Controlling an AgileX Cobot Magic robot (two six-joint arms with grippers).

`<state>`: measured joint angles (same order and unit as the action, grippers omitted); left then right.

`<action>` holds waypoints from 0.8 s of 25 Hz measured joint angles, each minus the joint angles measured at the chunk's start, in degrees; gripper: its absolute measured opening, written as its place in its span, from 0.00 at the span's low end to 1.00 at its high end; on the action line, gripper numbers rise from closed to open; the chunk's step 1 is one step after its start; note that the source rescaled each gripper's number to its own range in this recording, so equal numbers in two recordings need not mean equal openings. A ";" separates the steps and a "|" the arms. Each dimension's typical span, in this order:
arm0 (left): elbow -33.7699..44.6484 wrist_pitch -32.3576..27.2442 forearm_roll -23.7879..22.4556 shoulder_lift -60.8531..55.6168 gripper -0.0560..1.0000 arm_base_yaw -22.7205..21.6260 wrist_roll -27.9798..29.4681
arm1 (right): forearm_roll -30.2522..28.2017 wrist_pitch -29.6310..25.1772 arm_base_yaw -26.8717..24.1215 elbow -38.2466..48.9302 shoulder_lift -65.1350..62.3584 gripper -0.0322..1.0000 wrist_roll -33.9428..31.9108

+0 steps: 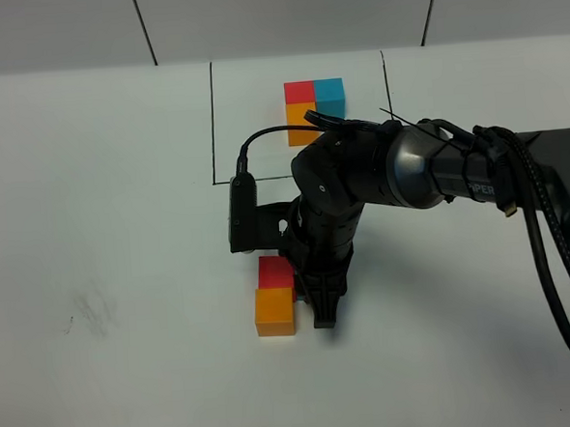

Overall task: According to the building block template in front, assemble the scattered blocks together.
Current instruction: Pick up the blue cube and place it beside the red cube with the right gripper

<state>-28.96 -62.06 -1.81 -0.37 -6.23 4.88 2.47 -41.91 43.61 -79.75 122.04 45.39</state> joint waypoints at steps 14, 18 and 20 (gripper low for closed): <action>0.00 0.00 0.00 0.00 0.70 0.00 0.00 | -10.97 -10.25 -0.51 2.02 -10.84 0.99 -19.61; 0.00 0.00 0.00 0.00 0.70 0.00 0.00 | -17.40 -10.55 -6.13 10.68 -24.03 1.00 -35.81; 0.00 0.00 0.00 0.00 0.70 0.00 0.00 | -21.02 -9.33 -11.71 14.83 -31.44 1.00 -40.93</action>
<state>-28.96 -62.06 -1.81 -0.37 -6.23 4.88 -18.54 -51.24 31.89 -64.92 90.60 4.46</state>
